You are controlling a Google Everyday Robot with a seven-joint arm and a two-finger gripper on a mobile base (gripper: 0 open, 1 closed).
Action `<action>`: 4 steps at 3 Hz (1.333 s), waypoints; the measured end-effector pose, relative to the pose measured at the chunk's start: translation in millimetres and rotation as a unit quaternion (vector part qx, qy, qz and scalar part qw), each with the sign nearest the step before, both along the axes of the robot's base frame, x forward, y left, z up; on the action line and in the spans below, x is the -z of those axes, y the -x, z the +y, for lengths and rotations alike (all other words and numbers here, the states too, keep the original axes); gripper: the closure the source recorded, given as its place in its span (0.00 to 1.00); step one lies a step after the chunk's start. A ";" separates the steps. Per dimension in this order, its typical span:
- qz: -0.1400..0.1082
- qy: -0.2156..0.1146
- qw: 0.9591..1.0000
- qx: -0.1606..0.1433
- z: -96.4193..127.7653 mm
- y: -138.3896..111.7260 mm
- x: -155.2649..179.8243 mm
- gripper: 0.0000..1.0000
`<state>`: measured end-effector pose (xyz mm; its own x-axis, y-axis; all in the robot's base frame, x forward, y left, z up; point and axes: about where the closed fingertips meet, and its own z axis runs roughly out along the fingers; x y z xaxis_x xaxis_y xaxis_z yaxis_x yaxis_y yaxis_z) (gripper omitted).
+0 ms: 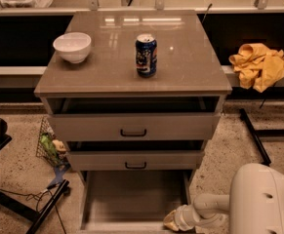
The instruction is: Open bottom drawer
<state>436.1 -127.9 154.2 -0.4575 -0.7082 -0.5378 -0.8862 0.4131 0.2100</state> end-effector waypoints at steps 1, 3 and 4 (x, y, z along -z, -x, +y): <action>0.000 0.000 1.000 0.000 0.1 0.0 0.0 1.00; 0.019 -0.011 1.000 0.015 -10.6 31.7 6.6 1.00; 0.049 -0.020 0.998 0.026 -15.5 76.0 7.4 0.98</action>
Offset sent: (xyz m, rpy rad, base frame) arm -0.0473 -0.0200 -0.0091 0.0349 0.0403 -0.0327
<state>360.0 -143.4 146.8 -0.5452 -0.6603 -0.5165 -0.8379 0.4481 0.3117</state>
